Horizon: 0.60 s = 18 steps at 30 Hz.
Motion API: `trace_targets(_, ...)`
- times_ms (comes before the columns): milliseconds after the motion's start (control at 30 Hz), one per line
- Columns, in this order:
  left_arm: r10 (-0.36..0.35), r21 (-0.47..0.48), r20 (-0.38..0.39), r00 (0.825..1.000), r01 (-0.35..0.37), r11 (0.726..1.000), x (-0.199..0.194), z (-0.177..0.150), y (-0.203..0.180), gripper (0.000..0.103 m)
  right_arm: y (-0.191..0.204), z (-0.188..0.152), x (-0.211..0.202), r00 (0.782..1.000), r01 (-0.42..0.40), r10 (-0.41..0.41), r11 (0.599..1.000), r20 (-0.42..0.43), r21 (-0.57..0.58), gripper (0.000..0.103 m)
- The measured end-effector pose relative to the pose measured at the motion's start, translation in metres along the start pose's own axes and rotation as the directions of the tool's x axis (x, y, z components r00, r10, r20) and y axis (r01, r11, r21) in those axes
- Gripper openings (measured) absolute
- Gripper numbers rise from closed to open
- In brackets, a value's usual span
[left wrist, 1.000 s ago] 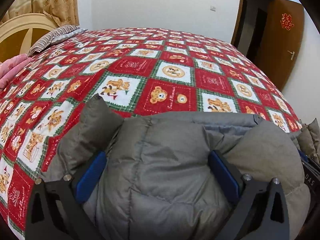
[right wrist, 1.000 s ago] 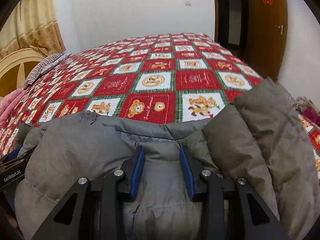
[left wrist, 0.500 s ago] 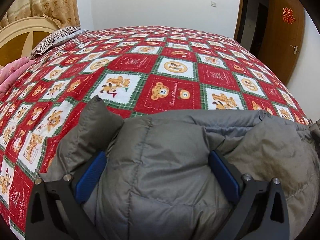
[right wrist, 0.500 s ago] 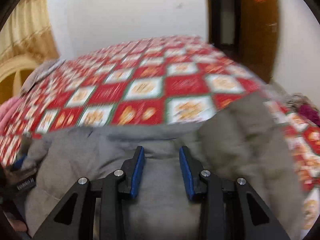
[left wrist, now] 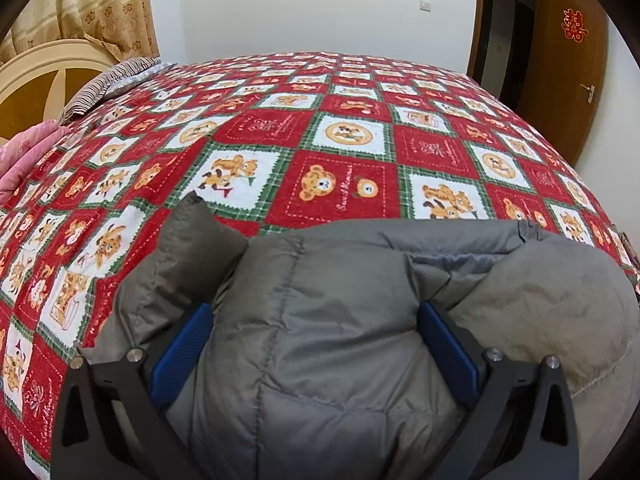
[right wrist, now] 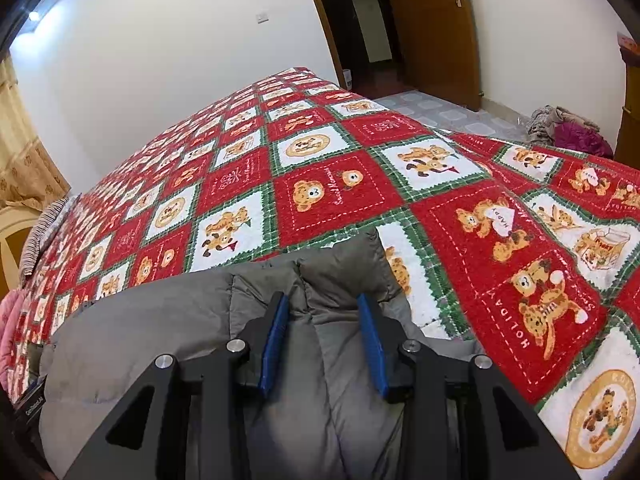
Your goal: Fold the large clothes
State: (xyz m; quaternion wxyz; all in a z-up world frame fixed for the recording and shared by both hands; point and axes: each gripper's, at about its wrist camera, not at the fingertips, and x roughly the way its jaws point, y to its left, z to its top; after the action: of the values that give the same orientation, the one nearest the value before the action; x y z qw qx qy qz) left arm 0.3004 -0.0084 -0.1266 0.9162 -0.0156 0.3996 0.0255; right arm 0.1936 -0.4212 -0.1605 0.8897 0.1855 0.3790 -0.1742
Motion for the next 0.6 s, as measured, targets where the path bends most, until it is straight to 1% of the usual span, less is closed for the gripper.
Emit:
trace_targets(67,0.001,0.006,-0.011,1.000,-0.001,1.000,-0.001,0.001,0.000,0.103,0.001,0.003,0.001,1.000,0.010,-0.010,1.000,-0.018,-0.010,0.037)
trace_targets(133,-0.011,0.029,-0.042,0.999,0.012,1.000,-0.009,0.002,0.002,0.101,0.006,0.011,-0.003,0.997,0.037,-0.041,0.997,-0.069,-0.068,0.037)
trace_targets(167,-0.027,0.043,-0.052,0.998,0.029,0.999,-0.017,0.002,0.004,0.099,0.012,0.018,-0.017,0.996,0.051,-0.059,0.993,-0.068,-0.111,0.026)
trace_targets(200,-0.053,0.058,-0.046,0.998,0.056,0.997,-0.028,0.002,0.007,0.098,0.017,0.022,-0.037,0.999,0.030,-0.034,0.991,-0.029,-0.130,0.020)
trace_targets(233,-0.074,0.072,-0.029,0.997,0.076,0.995,-0.041,0.001,0.010,0.099,0.023,0.024,-0.056,1.000,0.006,-0.005,0.989,0.011,-0.147,0.020)
trace_targets(267,-0.079,0.085,-0.008,0.997,0.079,0.993,-0.057,-0.001,0.016,0.099,0.031,0.025,-0.072,0.999,-0.012,0.018,0.986,0.037,-0.167,0.020)
trace_targets(300,-0.075,0.090,-0.001,0.997,0.075,0.993,-0.067,-0.003,0.021,0.099,0.044,0.022,-0.091,0.998,-0.035,0.046,0.980,0.052,-0.197,0.020)
trace_targets(367,-0.072,0.097,0.004,0.997,0.071,0.993,-0.089,-0.011,0.033,0.100,0.068,0.010,-0.117,0.992,-0.106,0.119,0.967,0.043,-0.232,0.020)
trace_targets(400,-0.065,0.087,0.009,0.998,0.064,0.994,-0.100,-0.017,0.041,0.100,0.086,-0.002,-0.128,0.984,-0.165,0.175,0.955,0.020,-0.248,0.020)
trace_targets(433,-0.066,0.073,0.015,0.998,0.064,0.995,-0.107,-0.021,0.048,0.103,0.096,-0.009,-0.132,0.979,-0.194,0.202,0.947,0.004,-0.256,0.020)
trace_targets(533,-0.088,-0.029,0.029,0.996,0.089,0.996,-0.124,-0.036,0.079,0.103,0.140,-0.042,-0.131,0.961,-0.278,0.269,0.917,-0.072,-0.285,0.020)
trace_targets(567,-0.100,-0.075,0.025,0.995,0.102,0.992,-0.125,-0.041,0.090,0.103,0.149,-0.049,-0.127,0.959,-0.284,0.273,0.913,-0.081,-0.292,0.020)
trace_targets(600,-0.109,-0.111,0.020,0.994,0.110,0.988,-0.125,-0.045,0.098,0.103,0.161,-0.058,-0.120,0.962,-0.274,0.261,0.913,-0.084,-0.302,0.020)
